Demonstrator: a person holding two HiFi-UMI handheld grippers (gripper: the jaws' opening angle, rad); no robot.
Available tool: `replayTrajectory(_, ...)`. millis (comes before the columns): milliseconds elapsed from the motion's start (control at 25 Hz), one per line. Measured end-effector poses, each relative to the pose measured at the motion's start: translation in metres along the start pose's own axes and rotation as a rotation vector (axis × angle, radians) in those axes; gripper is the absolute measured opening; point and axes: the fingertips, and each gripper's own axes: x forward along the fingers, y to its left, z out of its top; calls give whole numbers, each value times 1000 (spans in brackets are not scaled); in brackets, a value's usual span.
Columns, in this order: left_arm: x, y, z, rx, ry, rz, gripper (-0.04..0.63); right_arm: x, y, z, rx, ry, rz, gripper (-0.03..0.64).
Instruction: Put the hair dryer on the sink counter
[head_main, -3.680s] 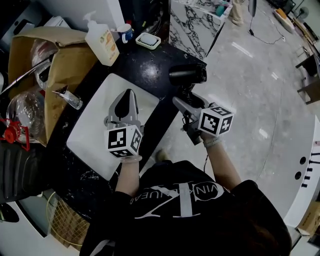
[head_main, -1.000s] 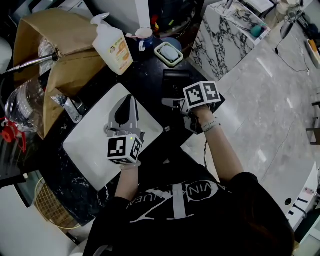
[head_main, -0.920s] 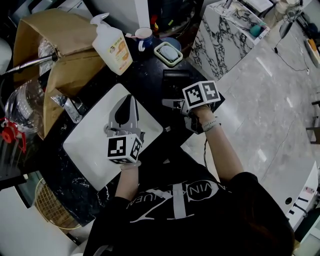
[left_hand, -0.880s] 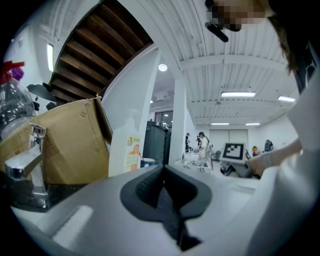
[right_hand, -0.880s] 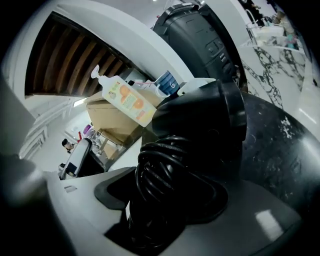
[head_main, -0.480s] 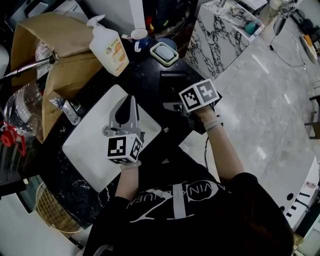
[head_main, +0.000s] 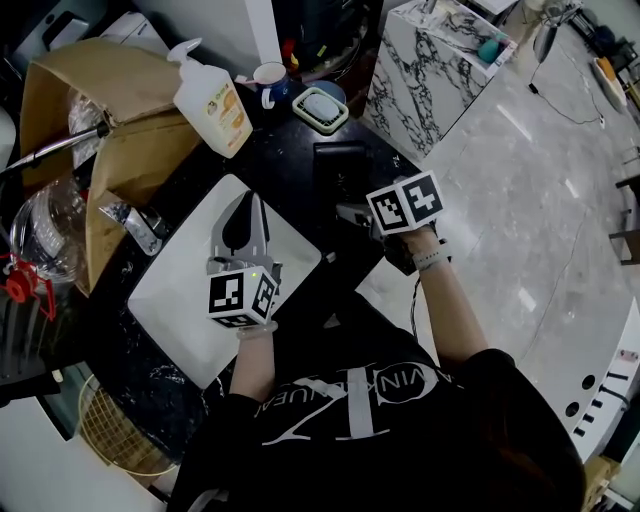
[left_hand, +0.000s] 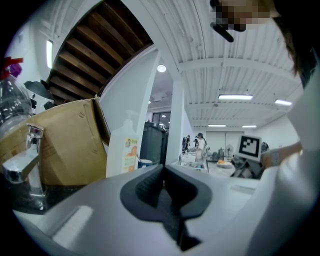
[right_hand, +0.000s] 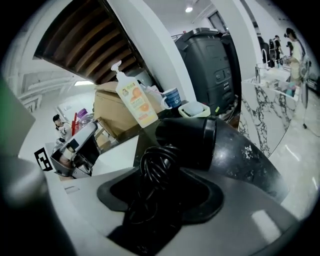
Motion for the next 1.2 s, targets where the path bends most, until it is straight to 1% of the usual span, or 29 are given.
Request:
replayTrajectory(120,-2,0,1,6,3,-6,0,-12,-3,3,-4,-66,-31,218)
replayTrajectory(240,-3,0,2,14,6,-10,0,-22,-5,7,-14,-128,-58,145)
replayTrajectory(360,-4,0,2,20,8,-11,0,-29,-4,10,-29,-196,-69,103)
replayTrajectory(480,-5,-3,2,15,8,-18,0,-40,3,20,-54,-308,-52,81)
replayTrajectory(600,-5,-7,4,18,6,-26,0,-54,8,32,-65,-423,-46,43)
replayTrajectory(720,-5,-7,6,23,-1,-29,0,-66,9,40,-74,-499,-64,3)
replayTrajectory(960,-8,-4,12,27,-13,-20,0,-88,11,50,-120,-612,-101,2)
replayTrajectory(1200,-10,-10,21,51,-27,-44,0,-106,19,60,-218,-705,-148,2)
